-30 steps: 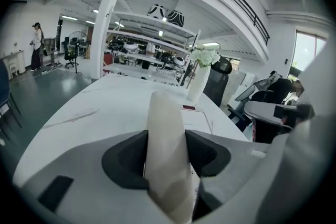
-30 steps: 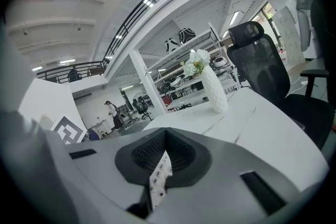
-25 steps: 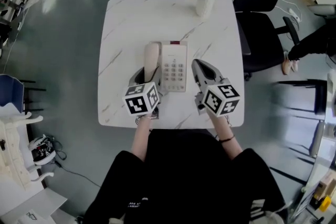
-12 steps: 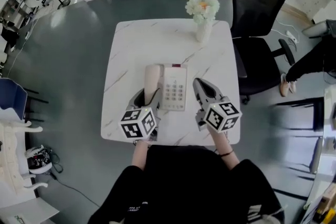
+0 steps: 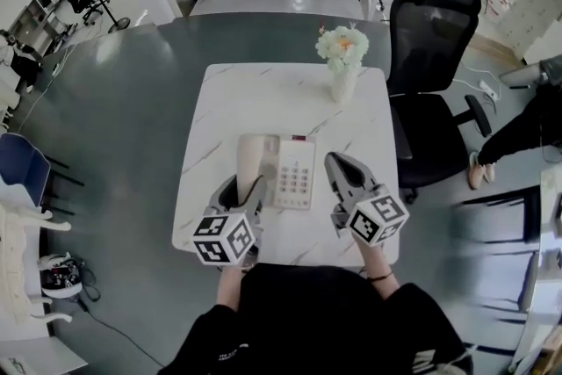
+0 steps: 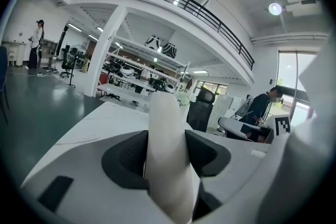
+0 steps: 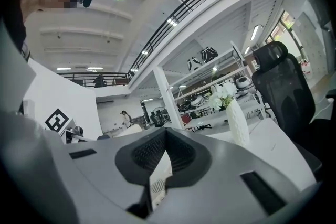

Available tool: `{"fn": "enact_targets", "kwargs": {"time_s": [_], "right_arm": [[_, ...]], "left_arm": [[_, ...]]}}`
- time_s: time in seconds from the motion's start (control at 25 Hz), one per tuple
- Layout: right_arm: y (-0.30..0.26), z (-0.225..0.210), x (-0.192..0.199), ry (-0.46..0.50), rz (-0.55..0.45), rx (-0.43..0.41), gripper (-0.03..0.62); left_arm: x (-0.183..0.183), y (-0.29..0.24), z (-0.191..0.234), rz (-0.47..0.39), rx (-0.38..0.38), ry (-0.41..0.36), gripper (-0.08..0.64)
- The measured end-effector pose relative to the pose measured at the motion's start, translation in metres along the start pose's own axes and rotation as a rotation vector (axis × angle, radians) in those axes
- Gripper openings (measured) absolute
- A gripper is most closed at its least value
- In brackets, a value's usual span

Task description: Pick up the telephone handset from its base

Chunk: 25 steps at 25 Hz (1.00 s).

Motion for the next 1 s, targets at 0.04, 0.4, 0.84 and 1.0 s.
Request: {"fn": "enact_targets", "kwargs": {"time_s": [0.04,0.4,0.84,1.0], "right_arm": [[0.001,0.001,-0.004,0.017,-0.007,-0.005,-0.009],[0.013,-0.002,-0.021,0.069,-0.056,-0.013,-0.009],[0.024,-0.009,-0.030,0.037,-0.116,-0.028,-0.009],[0.029,-0.013,-0.033,0.036,-0.136,-0.020,-0.009]], "left_arm": [[-0.002,0.004,0.000,-0.015,0.003,0.000,0.207],[-0.017,0.031,-0.005,-0.119,-0.004,-0.017,0.207],[-0.026,0.056,-0.013,-0.253,-0.001,-0.029,0.207],[-0.029,0.062,-0.018,-0.306,0.007,-0.034,0.207]]}}
Point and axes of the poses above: the fingertips, and each gripper's own axes: y backward along the fingers, z to its left, x out of its underside, the point moved 9 cm from there along y, backward along the fingers, and after that the axes turned 15 degrees about z, right-handed, at the moved point
